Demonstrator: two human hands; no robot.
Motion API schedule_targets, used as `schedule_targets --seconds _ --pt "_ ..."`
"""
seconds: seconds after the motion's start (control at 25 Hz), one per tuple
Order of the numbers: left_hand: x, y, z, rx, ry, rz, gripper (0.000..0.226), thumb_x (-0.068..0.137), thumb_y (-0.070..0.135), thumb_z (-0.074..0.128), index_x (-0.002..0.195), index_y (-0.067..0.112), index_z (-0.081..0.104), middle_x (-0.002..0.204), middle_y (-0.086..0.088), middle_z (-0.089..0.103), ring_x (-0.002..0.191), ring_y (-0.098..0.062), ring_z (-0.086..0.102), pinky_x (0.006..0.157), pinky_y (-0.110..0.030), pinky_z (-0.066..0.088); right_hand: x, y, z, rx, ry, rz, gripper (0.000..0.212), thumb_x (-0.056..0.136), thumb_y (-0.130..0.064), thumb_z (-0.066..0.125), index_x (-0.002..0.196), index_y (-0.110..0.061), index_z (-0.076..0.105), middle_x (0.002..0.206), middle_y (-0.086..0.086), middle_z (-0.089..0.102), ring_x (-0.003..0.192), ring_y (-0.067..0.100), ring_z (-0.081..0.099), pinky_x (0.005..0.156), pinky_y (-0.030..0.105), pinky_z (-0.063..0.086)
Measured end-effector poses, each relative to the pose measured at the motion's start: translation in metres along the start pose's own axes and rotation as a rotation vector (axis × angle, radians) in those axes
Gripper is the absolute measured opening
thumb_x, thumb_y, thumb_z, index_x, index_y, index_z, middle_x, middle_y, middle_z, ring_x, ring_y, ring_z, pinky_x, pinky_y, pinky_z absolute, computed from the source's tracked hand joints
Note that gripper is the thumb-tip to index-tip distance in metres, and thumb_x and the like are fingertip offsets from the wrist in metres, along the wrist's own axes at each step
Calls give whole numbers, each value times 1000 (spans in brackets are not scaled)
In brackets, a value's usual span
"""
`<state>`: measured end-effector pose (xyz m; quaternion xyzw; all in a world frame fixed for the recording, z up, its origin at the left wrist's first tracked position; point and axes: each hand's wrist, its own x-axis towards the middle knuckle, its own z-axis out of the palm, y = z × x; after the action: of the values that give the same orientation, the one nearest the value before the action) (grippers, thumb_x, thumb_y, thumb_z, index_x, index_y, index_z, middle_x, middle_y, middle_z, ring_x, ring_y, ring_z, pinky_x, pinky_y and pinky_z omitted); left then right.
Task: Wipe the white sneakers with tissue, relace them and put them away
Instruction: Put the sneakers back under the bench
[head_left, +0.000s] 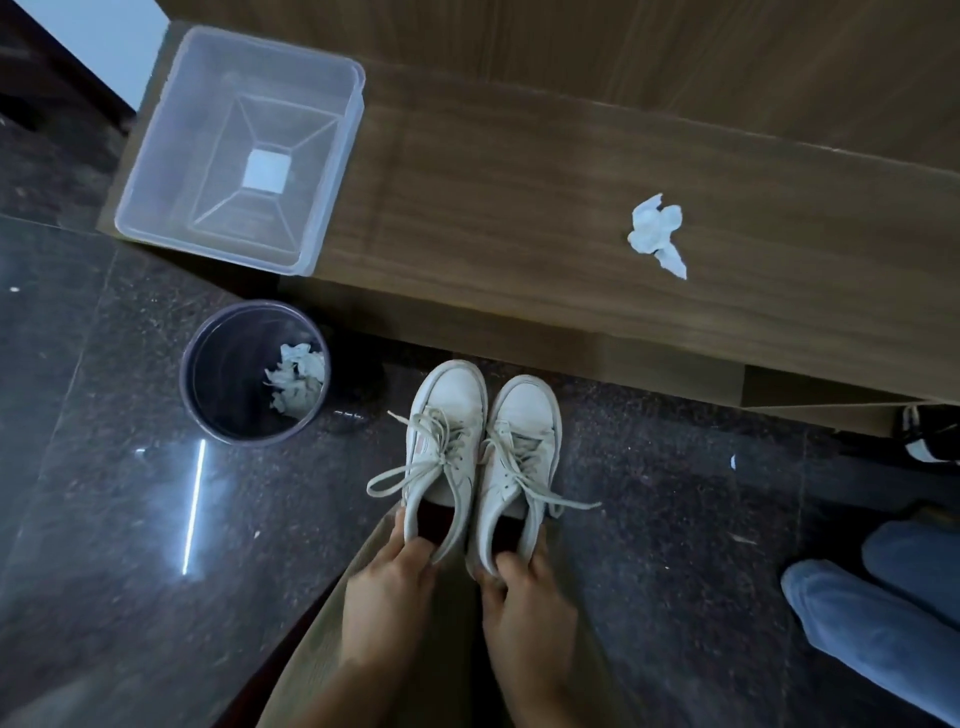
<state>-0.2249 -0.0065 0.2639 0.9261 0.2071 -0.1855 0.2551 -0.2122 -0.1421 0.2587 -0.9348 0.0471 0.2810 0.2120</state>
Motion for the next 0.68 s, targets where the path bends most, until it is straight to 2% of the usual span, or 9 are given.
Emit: schedule_targets --seconds 0.12,0.2,0.32,0.44,0.56,0.68 --pt "41 -4 36 -15 -7 18 25 78 32 59 61 12 60 66 2 58 53 -19 59 47 -25 40 44 16 22 -70 31 -5 19 73 -29 72 71 -24 54 110 15 66 76 28 69 51 32 50" --pt "80 -8 73 -21 2 34 36 77 40 48 63 9 60 66 -5 60 57 -25 59 51 -26 38 84 26 41 -68 60 24 15 80 -30 68 74 -21 57 117 18 63 79 32 68 58 35 50" --pt "133 -14 120 -41 0 16 24 77 26 55 69 3 59 75 -11 60 65 -32 60 54 -28 34 145 42 68 -37 36 61 17 90 -32 56 86 -16 60 127 17 55 92 33 63 71 36 46" --pt "184 -24 164 -6 52 28 16 78 14 64 70 1 59 85 -15 62 70 -34 59 56 -30 30 205 61 101 18 92 43 18 89 -31 58 84 -14 61 110 16 61 93 33 61 70 34 43" --pt "226 -38 197 32 53 36 15 80 15 62 76 0 60 90 -15 62 76 -34 58 58 -31 31 247 73 129 60 86 30 20 89 -32 58 87 -12 62 98 14 64 90 32 61 70 35 42" --pt "251 -52 215 53 49 94 12 80 12 61 77 1 60 88 -15 61 75 -35 58 58 -31 34 276 80 147 -11 78 -24 19 90 -32 56 90 -14 61 117 18 60 93 33 61 71 35 43"
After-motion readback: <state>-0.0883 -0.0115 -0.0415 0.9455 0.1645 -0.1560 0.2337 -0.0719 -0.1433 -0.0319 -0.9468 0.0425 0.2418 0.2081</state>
